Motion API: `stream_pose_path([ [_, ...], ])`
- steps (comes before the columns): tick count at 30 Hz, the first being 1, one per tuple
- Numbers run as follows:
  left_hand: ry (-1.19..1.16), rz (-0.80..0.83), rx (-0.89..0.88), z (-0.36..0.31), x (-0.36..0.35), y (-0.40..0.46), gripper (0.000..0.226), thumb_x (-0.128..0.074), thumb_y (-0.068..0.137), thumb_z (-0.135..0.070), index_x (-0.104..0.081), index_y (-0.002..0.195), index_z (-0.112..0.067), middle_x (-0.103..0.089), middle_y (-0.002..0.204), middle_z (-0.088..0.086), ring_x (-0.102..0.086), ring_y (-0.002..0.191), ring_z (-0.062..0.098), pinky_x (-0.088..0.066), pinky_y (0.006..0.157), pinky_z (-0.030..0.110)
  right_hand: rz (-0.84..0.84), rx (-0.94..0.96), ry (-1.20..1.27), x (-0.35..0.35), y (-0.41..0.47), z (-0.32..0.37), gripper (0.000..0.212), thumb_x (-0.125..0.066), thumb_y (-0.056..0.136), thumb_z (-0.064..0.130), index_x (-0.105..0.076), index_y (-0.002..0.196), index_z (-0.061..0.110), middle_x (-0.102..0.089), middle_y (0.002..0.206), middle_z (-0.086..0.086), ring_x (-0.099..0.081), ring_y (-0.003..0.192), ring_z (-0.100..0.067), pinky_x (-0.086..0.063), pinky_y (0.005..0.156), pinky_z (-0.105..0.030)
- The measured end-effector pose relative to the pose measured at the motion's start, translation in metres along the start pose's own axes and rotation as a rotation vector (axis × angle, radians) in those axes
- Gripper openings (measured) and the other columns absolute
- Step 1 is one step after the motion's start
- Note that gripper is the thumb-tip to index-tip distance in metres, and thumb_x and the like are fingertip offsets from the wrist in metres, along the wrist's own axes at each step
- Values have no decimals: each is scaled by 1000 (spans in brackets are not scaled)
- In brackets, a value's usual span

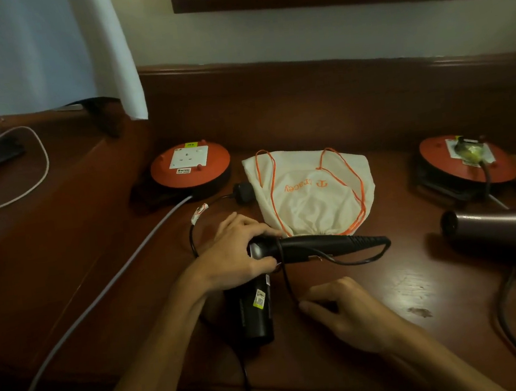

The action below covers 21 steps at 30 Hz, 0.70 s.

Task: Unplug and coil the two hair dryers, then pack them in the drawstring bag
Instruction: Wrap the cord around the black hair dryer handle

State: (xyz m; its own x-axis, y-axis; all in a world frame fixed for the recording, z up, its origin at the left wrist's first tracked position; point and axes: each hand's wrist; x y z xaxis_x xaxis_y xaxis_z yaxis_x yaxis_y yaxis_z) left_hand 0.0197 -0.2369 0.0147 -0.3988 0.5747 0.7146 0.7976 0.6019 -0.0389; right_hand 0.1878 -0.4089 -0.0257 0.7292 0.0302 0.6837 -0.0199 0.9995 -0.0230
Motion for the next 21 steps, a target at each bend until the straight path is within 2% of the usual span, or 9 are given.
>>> stream_pose_path([
  [2,-4,35,2,6,4,3,44,-74,91,-31,-61,131,-45,-47,127,-10,-25,135,7,-13,121,37,-12,-3,10,0,-1,-1,26,-56,103,28,-72,86,17,-69,78,6,-63,69,-11,-50,66,-39],
  [4,32,28,-5,9,2,4,43,-69,95,-33,-59,136,-42,-47,128,-10,-31,132,9,-22,118,38,-15,-4,21,-1,-2,-1,24,-56,103,29,-73,91,18,-72,83,8,-66,74,-11,-51,68,-39],
  [8,170,-108,-87,12,-15,4,41,-57,98,-42,-58,139,-38,-54,125,-10,-39,124,8,-30,109,34,-22,12,31,-4,-5,1,25,-54,104,32,-70,88,22,-69,81,7,-63,69,-14,-51,66,-43],
  [10,215,-168,-114,13,-21,5,46,-51,94,-50,-59,138,-38,-61,123,-11,-44,119,6,-32,106,33,-50,25,31,-4,-7,4,25,-54,104,33,-69,87,23,-68,79,5,-62,68,-16,-50,66,-46],
  [13,210,-274,-121,16,-27,8,44,-50,93,-54,-66,131,-38,-66,114,-15,-51,112,6,-38,101,36,-124,53,28,-2,-14,11,25,-54,103,34,-74,100,18,-73,87,5,-67,76,-15,-51,70,-42],
  [17,158,-385,-123,10,-33,8,37,-54,93,-44,-72,124,-34,-64,103,-21,-53,105,6,-36,94,33,-227,147,11,-9,-24,24,23,-52,104,30,-72,108,19,-74,92,9,-69,77,-10,-52,68,-37],
  [21,170,-412,-126,4,-34,9,36,-54,92,-40,-74,121,-32,-68,100,-20,-55,103,9,-33,90,32,-236,205,-78,-23,-23,20,27,-47,106,30,-67,110,14,-73,96,0,-70,81,-20,-52,68,-42],
])
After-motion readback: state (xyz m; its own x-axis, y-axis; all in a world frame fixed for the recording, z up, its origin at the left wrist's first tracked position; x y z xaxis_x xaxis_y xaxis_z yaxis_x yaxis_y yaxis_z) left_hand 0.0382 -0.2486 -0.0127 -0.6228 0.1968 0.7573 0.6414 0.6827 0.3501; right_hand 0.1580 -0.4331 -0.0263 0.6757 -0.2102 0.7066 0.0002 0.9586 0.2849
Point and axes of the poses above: each hand's wrist, its own y-axis towards the middle knuckle, its own x-axis out of the back of the hand, z = x × y
